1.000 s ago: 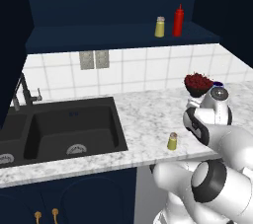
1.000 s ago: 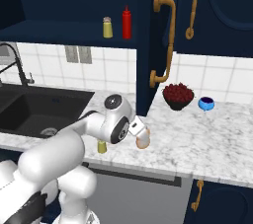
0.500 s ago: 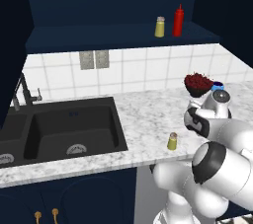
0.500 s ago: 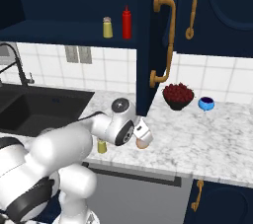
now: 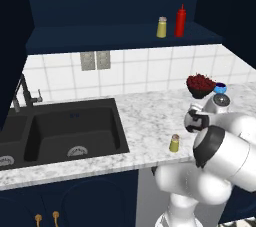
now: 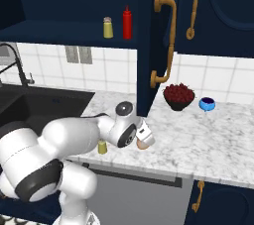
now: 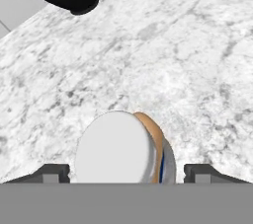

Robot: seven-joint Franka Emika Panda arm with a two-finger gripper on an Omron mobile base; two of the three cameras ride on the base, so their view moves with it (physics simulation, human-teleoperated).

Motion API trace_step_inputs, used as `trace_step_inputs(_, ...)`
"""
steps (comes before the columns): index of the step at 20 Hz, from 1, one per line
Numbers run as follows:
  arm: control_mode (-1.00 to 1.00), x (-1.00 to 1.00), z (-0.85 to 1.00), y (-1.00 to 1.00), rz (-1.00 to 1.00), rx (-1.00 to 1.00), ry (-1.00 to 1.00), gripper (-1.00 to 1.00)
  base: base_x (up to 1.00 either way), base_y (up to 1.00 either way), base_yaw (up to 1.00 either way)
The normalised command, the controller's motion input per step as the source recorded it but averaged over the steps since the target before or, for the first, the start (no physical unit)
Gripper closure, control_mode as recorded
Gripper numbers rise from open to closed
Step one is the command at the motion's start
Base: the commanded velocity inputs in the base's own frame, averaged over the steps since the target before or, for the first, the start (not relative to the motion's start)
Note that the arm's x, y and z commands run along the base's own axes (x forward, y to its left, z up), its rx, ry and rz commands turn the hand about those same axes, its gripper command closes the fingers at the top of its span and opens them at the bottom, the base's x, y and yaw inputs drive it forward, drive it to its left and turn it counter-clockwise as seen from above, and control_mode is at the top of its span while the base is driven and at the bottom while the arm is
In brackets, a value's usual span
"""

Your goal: Put the shaker and condiment bottle from the counter next to their counterparts in the cabinet.

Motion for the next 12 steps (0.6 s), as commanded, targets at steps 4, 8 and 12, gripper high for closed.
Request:
trace_step_inputs(4, -1.0, 0.11, -0.23, 0.0, -0.03, 0.0, 0.0, 1.0, 0.0, 0.0, 0.0)
trace_step_inputs(8, -1.0, 0.04, -0.22, -0.05, -0.05, 0.0, 0.0, 1.0, 0.0, 0.0, 0.0)
trace_step_inputs(12, -1.0, 0.0, -0.01, 0.0, -0.02, 0.01, 0.0, 1.0, 0.0, 0.0, 0.0)
